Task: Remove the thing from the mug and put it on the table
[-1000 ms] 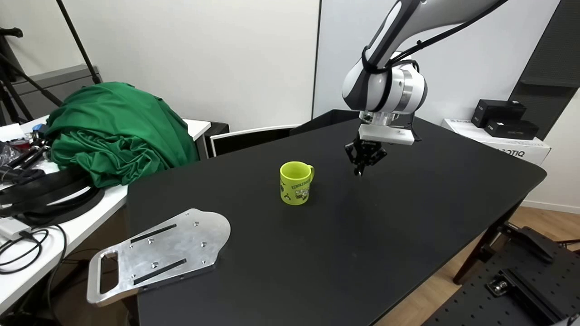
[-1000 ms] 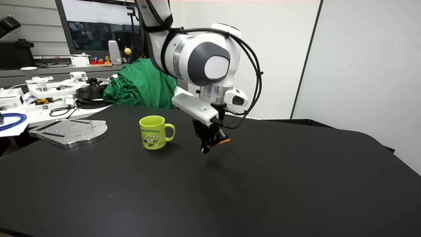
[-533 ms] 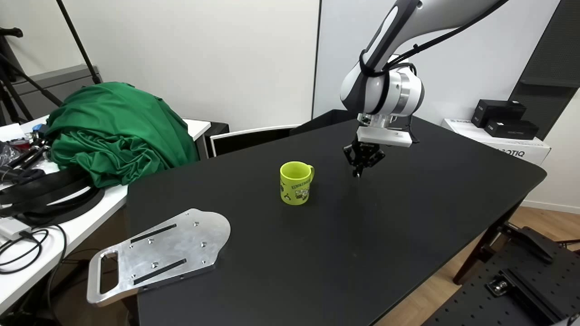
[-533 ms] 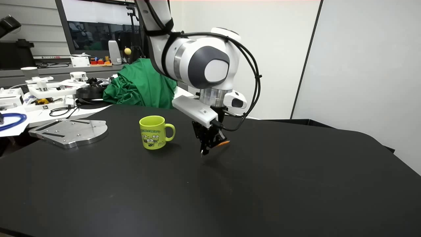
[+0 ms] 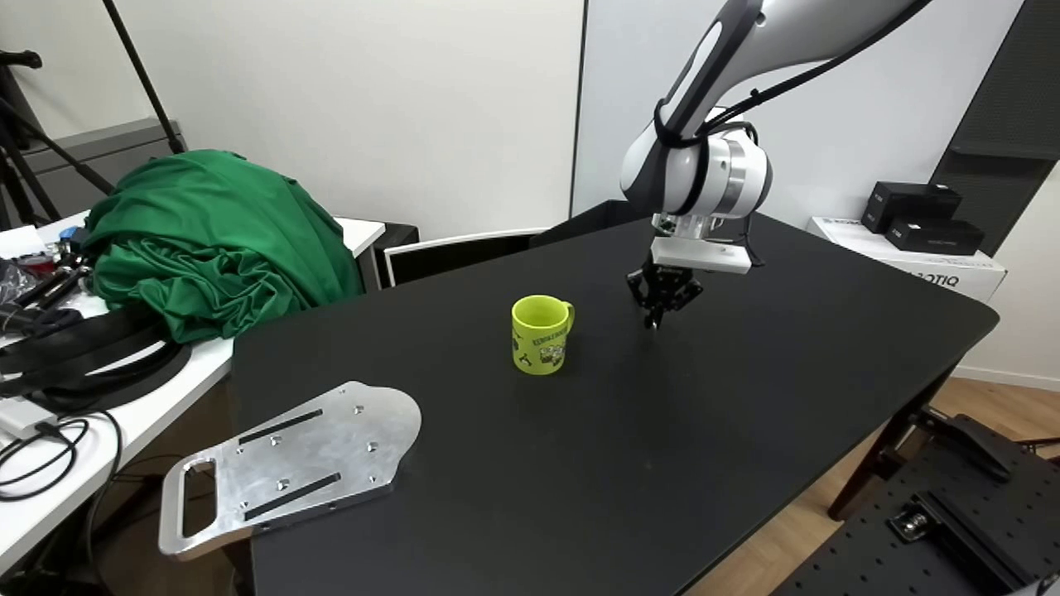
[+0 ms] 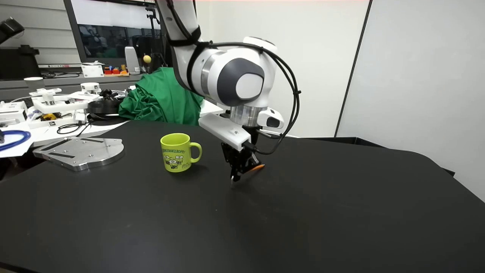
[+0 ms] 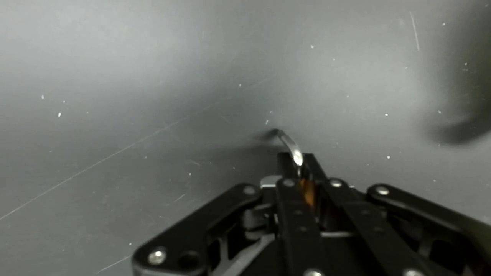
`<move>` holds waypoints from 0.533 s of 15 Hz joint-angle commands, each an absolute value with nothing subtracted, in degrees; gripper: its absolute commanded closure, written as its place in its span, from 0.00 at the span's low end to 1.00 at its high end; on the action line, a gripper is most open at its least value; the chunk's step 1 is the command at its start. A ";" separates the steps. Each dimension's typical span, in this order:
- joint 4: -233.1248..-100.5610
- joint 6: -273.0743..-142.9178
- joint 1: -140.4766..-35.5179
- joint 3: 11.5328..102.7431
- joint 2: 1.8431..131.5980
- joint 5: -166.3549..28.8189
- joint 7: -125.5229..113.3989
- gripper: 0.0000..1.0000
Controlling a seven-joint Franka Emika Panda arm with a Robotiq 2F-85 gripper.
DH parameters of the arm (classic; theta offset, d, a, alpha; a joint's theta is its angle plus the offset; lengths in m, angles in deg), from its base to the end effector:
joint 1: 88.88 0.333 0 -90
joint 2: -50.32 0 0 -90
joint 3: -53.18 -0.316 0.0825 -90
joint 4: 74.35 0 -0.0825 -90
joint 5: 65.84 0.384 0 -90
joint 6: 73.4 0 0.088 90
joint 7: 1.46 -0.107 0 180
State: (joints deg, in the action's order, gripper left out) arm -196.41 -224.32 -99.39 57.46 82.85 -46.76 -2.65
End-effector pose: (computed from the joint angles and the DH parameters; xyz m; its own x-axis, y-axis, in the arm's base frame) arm 0.5379 -0.1521 0.1318 0.8444 -0.5305 -0.0740 -0.5356 -0.8384 -0.1011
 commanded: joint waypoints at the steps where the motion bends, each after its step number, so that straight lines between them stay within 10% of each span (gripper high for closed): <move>1: -194.67 -223.86 -99.84 56.91 84.15 -47.27 -4.49 0.86; 2: -194.69 -223.49 -99.90 56.77 83.96 -47.17 -4.46 0.65; 8: -195.12 -219.93 -98.72 56.59 79.47 -47.36 -6.38 0.27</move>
State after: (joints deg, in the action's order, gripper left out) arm -195.60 -223.12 -99.13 56.52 82.29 -46.70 -3.18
